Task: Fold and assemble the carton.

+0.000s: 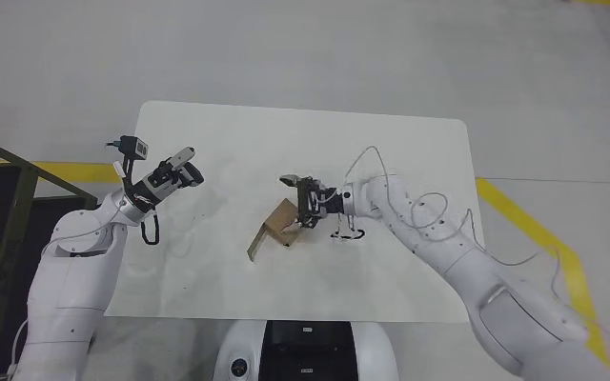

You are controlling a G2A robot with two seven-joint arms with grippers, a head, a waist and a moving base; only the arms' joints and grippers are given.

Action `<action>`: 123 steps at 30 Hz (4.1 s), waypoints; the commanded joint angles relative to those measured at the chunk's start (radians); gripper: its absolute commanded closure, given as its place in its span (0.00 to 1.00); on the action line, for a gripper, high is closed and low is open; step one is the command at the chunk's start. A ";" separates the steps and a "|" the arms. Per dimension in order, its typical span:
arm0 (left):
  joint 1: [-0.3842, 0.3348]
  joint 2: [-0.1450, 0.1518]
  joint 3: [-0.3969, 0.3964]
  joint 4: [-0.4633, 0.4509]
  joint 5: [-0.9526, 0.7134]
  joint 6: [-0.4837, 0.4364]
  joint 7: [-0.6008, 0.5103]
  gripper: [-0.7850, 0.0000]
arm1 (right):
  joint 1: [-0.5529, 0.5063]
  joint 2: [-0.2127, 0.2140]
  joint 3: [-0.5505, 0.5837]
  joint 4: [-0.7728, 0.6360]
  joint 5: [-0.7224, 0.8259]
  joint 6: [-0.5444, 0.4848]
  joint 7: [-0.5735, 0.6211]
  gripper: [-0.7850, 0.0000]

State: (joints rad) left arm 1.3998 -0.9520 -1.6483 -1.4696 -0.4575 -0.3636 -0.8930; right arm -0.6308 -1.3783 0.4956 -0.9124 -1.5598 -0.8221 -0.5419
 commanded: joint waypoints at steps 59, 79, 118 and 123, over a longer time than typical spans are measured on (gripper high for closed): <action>0.000 0.000 0.000 0.000 0.000 0.000 0.000 0.00 | -0.085 0.070 -0.010 -0.171 -0.231 -0.028 -0.035 0.00; 0.000 0.000 0.000 0.000 0.000 0.000 0.000 0.00 | -0.058 0.029 0.031 -0.108 -0.152 0.050 0.062 0.00; 0.000 0.000 0.000 0.000 0.000 0.000 0.000 0.00 | 0.113 -0.147 -0.132 0.343 -0.216 -0.031 -0.251 1.00; 0.000 0.000 0.000 0.000 0.000 0.000 0.000 0.00 | 0.114 -0.151 -0.090 0.390 -0.112 -0.104 -0.194 0.93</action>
State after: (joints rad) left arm 1.3998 -0.9520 -1.6483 -1.4696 -0.4575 -0.3636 -0.8930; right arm -0.5178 -1.5288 0.3945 -0.5316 -1.7005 -0.9044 -0.7628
